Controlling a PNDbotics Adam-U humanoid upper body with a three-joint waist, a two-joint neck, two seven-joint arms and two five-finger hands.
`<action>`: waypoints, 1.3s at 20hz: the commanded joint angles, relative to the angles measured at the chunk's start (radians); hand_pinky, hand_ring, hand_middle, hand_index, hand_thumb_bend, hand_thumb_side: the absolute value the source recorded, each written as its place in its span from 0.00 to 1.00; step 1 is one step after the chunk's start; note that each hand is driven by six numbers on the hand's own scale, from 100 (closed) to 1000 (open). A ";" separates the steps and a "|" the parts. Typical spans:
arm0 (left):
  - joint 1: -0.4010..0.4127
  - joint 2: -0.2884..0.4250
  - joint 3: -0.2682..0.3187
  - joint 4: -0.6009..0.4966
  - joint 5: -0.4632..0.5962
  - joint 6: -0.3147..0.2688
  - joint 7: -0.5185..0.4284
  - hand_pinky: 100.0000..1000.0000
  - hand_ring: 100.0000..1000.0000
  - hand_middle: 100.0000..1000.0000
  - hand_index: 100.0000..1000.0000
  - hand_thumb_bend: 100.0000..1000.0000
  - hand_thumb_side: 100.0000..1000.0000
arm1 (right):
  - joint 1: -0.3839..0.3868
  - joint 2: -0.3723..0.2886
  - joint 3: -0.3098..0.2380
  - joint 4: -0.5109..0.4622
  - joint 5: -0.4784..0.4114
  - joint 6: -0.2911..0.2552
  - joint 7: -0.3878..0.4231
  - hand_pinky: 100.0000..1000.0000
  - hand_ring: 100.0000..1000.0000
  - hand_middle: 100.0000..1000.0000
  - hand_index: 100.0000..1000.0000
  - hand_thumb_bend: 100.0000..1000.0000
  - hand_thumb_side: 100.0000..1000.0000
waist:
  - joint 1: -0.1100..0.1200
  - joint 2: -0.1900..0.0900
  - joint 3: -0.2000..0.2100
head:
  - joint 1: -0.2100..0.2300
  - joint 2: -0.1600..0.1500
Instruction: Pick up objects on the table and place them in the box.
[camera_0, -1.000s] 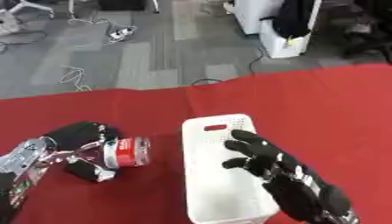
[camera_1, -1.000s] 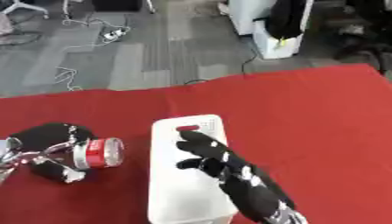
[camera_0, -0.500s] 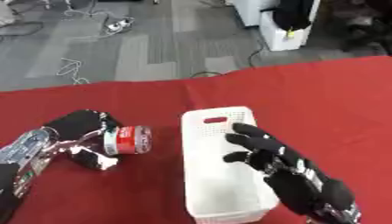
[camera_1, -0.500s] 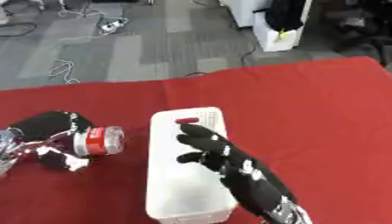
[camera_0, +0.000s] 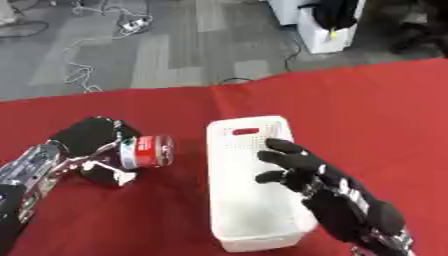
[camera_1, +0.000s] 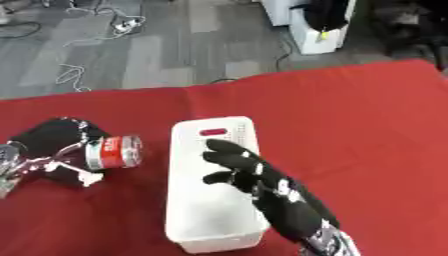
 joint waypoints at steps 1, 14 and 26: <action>0.002 0.030 -0.008 -0.005 -0.007 0.004 -0.002 0.00 0.04 0.12 0.30 0.17 0.00 | 0.001 -0.006 -0.006 -0.010 -0.001 -0.014 0.017 0.85 0.97 1.00 0.93 0.44 1.00 | 0.000 -0.027 0.006 | 0.002 0.000; 0.001 0.089 -0.043 -0.106 0.051 -0.009 -0.043 0.00 0.07 0.16 0.34 0.24 0.00 | 0.072 0.011 -0.003 0.001 0.013 -0.007 0.017 0.84 0.96 1.00 0.92 0.44 1.00 | 0.009 -0.113 0.069 | -0.007 -0.018; -0.022 0.114 -0.054 -0.162 0.153 0.008 -0.098 0.00 0.07 0.16 0.35 0.25 0.00 | 0.116 0.042 -0.001 0.019 0.021 -0.016 0.015 0.83 0.95 0.99 0.91 0.44 1.00 | 0.001 -0.187 0.105 | -0.007 -0.046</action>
